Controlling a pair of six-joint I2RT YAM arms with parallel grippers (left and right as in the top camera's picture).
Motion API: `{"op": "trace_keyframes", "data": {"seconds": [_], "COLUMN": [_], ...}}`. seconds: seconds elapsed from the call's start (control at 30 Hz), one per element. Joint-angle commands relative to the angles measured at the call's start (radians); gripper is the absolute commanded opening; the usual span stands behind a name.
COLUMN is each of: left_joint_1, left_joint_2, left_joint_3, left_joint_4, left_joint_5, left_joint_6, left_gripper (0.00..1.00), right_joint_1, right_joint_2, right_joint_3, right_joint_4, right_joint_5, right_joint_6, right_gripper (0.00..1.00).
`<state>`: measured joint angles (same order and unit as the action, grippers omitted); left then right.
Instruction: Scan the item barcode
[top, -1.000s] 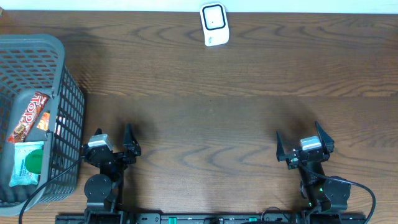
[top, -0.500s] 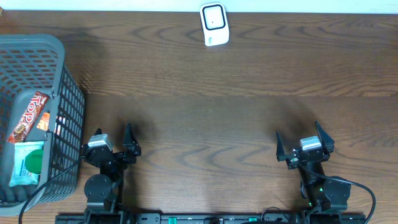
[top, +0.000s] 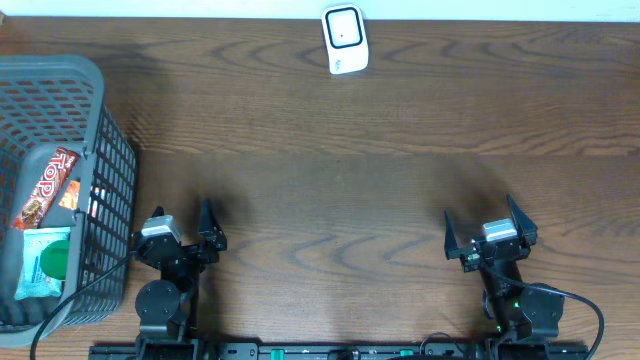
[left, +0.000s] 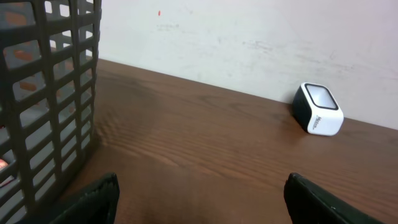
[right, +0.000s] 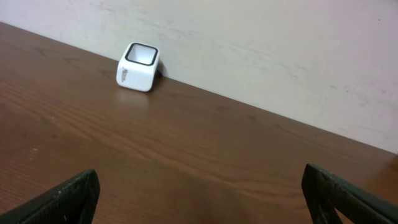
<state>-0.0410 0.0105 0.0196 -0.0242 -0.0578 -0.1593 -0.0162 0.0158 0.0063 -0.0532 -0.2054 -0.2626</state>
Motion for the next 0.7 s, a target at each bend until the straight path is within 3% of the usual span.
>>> {"op": "trace_keyframes", "data": {"seconds": [0.0,0.67], "left_joint_1": [0.005,0.005], "left_joint_2": [-0.006,-0.006], "left_joint_3": [-0.016,-0.016], "left_joint_4": [-0.045,-0.04], "left_joint_5": [-0.01,-0.032], "left_joint_6": [0.01,0.009], "left_gripper": [0.85,0.85], "right_joint_1": [0.002,0.002], "right_joint_2": [-0.002,-0.002], "right_joint_3": [0.0,0.0], "right_joint_4": [-0.004,-0.005], "right_joint_5": [0.006,0.006], "right_joint_6": [0.007,0.007], "right_gripper": [0.99,0.99]}}
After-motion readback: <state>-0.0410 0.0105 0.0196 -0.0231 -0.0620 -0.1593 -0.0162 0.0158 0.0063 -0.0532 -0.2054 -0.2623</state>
